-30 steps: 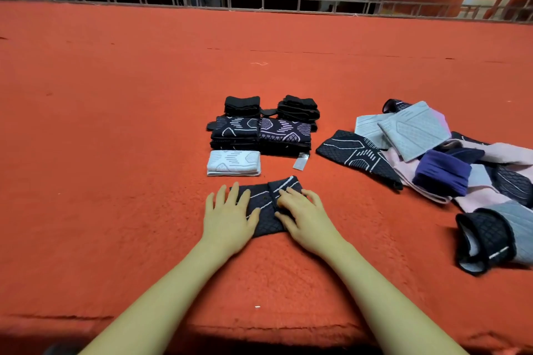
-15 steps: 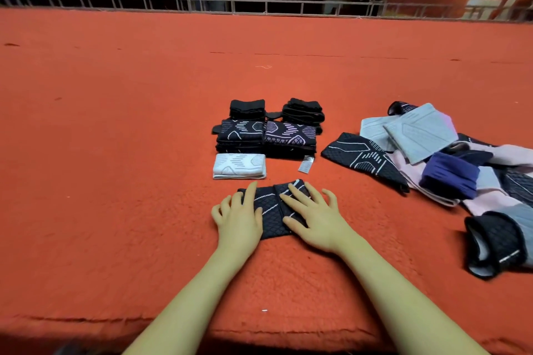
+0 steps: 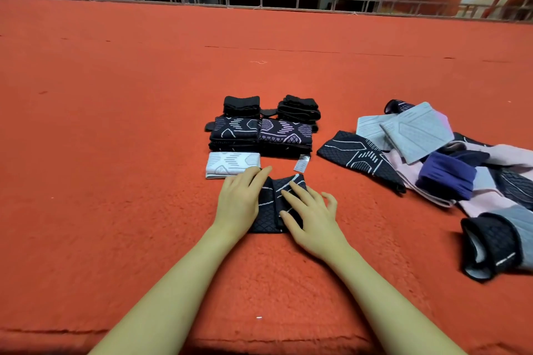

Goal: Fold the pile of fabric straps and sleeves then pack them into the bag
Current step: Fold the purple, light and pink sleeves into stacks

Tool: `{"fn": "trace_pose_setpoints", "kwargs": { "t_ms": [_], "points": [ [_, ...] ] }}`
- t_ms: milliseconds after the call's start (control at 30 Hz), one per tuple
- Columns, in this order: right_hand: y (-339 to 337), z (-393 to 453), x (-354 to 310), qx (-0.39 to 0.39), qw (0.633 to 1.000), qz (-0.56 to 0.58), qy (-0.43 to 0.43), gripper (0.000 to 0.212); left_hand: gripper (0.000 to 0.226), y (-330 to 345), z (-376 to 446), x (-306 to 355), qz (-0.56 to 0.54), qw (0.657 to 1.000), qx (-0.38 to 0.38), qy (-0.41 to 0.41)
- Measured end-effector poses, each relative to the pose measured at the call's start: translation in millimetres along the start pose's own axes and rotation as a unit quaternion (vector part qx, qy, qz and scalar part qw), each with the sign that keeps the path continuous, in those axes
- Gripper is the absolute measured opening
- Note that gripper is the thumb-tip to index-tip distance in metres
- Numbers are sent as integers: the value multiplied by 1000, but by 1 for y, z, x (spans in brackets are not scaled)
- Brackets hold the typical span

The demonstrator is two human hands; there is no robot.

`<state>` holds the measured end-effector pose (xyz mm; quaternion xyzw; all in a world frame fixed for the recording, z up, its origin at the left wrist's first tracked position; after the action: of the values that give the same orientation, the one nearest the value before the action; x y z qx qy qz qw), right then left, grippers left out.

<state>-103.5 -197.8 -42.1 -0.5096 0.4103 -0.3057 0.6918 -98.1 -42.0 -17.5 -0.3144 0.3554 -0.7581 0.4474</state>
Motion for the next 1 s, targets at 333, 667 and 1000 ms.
{"fn": "trace_pose_setpoints", "kwargs": {
  "t_ms": [333, 667, 1000],
  "points": [
    [13, 12, 0, -96, 989, -89, 61, 87, 53, 18, -24, -22, 118, 952, -123, -253],
    [15, 12, 0, -96, 988, -102, 57, 85, 47, 21, -40, -12, 118, 964, -64, -229],
    [9, 8, -2, -5, 994, -97, 56, 50, 53, -7, -35, 4, -42, 985, 29, -164]
  ]
}}
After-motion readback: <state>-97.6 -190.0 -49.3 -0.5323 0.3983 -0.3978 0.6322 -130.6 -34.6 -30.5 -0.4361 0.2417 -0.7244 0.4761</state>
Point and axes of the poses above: each hand's wrist, its own z-axis towards the middle knuckle, its own y-axis out of the palm, x = y × z, the point moved 4 cm from there along z, towards the middle knuckle, and after that the axes turned 13 degrees about -x, right-handed, at the moved point
